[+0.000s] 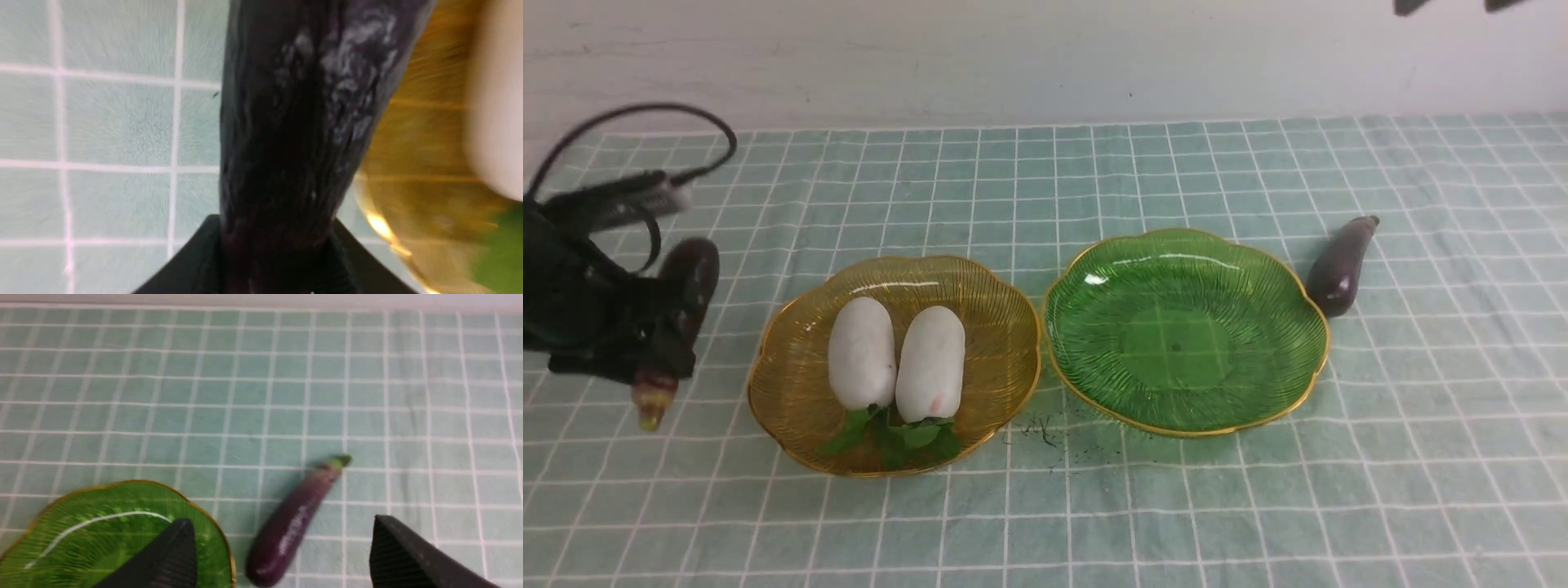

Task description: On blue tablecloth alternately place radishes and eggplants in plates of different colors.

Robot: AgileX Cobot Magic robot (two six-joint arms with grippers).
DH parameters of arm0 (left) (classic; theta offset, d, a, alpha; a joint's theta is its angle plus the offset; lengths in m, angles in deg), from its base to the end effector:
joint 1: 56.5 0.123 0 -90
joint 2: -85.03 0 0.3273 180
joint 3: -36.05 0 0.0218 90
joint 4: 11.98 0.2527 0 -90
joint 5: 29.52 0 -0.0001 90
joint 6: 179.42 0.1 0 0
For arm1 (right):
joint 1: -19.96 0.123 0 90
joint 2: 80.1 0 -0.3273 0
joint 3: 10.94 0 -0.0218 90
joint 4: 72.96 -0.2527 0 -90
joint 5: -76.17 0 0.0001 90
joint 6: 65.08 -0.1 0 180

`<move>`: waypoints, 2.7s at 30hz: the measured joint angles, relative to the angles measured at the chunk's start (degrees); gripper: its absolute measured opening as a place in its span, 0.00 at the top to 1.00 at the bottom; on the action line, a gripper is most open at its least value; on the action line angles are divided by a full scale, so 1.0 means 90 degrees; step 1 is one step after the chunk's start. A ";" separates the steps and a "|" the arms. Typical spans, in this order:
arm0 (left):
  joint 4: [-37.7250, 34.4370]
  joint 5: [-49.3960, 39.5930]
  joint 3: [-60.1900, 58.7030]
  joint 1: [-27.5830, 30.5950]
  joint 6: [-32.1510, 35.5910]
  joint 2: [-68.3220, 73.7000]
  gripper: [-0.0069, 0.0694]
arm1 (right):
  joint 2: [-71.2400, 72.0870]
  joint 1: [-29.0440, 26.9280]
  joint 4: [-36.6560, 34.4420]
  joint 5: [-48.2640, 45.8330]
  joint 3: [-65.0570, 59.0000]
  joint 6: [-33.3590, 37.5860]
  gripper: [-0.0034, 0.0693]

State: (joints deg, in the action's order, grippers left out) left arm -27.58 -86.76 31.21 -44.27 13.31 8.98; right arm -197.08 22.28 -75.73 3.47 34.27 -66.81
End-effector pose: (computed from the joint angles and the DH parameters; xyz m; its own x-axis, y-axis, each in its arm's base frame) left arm 0.3470 0.0521 0.2858 -0.9525 -0.1345 -0.2732 -0.0808 0.9766 -0.1993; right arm 0.4391 0.0224 0.4331 -0.8151 0.0115 -0.5791 -0.0309 0.9975 0.0634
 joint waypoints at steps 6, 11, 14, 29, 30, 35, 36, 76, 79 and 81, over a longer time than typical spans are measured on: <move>-0.0588 0.0550 0.0665 -0.2145 -0.0250 -0.0930 0.59 | -0.0952 -0.0732 -0.0602 0.0038 -0.0571 -0.0361 0.29; -0.0729 0.0988 0.1338 -0.3519 -0.0591 -0.0171 0.59 | -0.1782 -0.0754 -0.1470 0.0321 -0.0571 -0.0361 0.29; -0.0750 0.1269 0.1779 -0.4105 -0.0664 0.0559 0.59 | -0.2058 -0.0754 -0.1709 0.0602 -0.0571 -0.0361 0.29; -0.0880 0.1243 0.3033 -0.4665 -0.1219 0.2987 0.54 | -0.3081 -0.0736 -0.2393 0.0886 -0.0571 -0.0052 0.29; -0.0873 0.1207 0.3033 -0.4665 -0.1239 0.2996 0.50 | -0.3124 -0.0730 -0.2407 0.0880 -0.0571 0.0014 0.30; -0.0886 0.1029 0.3050 -0.4632 -0.1321 0.2990 0.27 | -0.3119 -0.0731 -0.2399 0.0866 -0.0530 0.0191 0.46; -0.0893 0.0926 0.3067 -0.4596 -0.1370 0.2983 0.25 | -0.3046 -0.0738 -0.2365 0.0829 -0.0490 0.0238 0.46; 0.0464 -0.0910 -0.0660 -0.3670 -0.1266 -0.4910 0.92 | -0.0797 0.0919 -0.1677 0.0214 -0.1643 0.0458 0.14; 0.0808 -0.0753 -0.1069 -0.3670 -0.1653 -0.5325 0.92 | 0.0698 0.0919 -0.1653 0.0214 -0.2165 0.0618 0.26; 0.1087 -0.0566 -0.1333 -0.3670 -0.1935 -0.5620 0.92 | 0.1533 0.0919 -0.1591 0.0208 -0.2475 0.0673 0.37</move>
State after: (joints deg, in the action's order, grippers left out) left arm -17.79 -91.86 19.22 -77.31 -4.11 -41.60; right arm -183.28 30.55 -90.05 5.34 11.99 -60.75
